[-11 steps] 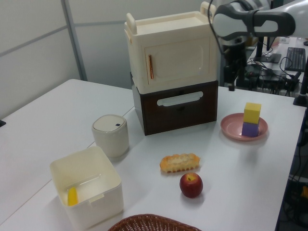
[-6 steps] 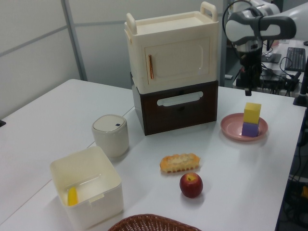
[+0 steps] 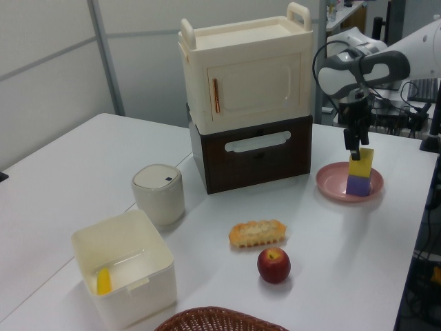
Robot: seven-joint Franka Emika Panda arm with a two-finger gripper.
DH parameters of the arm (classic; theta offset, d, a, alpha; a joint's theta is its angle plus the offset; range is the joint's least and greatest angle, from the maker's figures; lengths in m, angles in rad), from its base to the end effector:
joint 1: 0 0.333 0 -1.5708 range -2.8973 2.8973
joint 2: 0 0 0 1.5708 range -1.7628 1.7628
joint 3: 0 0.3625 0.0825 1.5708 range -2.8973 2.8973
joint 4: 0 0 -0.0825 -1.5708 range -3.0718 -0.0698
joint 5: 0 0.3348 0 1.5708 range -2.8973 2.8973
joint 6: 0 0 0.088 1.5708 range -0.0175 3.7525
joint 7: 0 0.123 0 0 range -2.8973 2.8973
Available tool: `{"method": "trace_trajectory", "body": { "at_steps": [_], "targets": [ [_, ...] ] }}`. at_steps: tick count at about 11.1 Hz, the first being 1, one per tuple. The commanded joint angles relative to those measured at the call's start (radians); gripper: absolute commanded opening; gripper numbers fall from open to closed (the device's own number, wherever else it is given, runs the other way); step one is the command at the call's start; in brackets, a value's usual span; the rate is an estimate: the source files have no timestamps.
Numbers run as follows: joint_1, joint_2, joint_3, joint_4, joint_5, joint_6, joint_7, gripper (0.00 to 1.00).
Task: Put the yellow cube on the table
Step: 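Lower the gripper and close it on the yellow cube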
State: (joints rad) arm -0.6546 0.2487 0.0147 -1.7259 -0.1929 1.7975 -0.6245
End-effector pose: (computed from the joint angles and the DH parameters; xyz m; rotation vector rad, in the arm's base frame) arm 0.4494 -0.3594 0.4734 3.0761 0.0687 -0.3846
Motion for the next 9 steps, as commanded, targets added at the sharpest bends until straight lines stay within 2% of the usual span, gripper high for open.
{"method": "trace_trajectory", "body": {
  "at_steps": [1,8,9],
  "targets": [
    [-0.011,-0.015,0.002,-0.021,-0.025,0.017,-0.043,1.00],
    [-0.010,0.037,0.004,-0.026,-0.022,0.060,-0.063,1.00],
    [-0.010,0.046,0.004,-0.026,-0.022,0.069,-0.060,0.96]
  ]
}}
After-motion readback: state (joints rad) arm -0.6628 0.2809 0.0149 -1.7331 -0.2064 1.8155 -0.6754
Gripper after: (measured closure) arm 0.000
